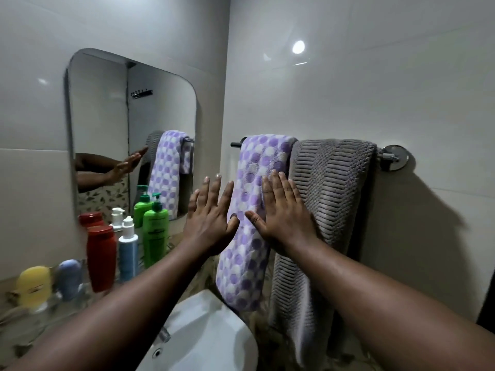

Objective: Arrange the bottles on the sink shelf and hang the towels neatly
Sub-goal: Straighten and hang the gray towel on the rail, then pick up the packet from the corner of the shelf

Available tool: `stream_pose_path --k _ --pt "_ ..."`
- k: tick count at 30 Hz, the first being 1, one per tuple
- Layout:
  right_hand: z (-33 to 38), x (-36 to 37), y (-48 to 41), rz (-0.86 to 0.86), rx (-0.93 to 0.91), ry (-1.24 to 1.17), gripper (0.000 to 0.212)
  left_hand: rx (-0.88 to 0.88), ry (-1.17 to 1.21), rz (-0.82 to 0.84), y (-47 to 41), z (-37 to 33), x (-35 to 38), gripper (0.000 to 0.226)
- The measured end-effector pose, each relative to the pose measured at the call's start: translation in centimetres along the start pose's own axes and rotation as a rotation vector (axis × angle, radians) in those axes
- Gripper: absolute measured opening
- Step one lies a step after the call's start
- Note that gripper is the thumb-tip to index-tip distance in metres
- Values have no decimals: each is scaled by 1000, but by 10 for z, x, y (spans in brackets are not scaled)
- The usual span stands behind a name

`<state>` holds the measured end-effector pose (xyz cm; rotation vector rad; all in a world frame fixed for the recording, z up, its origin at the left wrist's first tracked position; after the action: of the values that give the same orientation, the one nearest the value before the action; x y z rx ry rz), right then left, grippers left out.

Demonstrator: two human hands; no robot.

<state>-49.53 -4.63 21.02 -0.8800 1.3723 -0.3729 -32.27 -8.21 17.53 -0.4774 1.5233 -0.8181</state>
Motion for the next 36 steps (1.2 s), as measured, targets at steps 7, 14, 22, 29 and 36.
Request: stream_pose_path --k 7,14,22,29,36 --pt "48 63 -5 68 -65 -166 76 -48 -28 72 27 52 36 82" --pt "87 142 -13 190 -120 -344 61 -61 8 166 38 84 85 82" --pt "73 209 -29 323 192 -572 59 -96 228 375 36 99 149 79" --pt "40 247 -22 325 415 -633 58 -389 552 496 35 106 197 80" --pt "13 292 -22 380 522 -693 59 -507 558 557 27 104 237 79"
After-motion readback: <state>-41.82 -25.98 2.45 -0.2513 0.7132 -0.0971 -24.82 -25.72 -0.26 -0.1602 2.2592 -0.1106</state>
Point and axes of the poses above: each hand's wrist, its own y-axis away from the middle knuckle, its own x-axis out of the palm, z = x × y, the point moved 4 cm from there along -y, towards the middle knuckle, and after that the axes turned 10 degrees about -y, right-handed, at the moved point
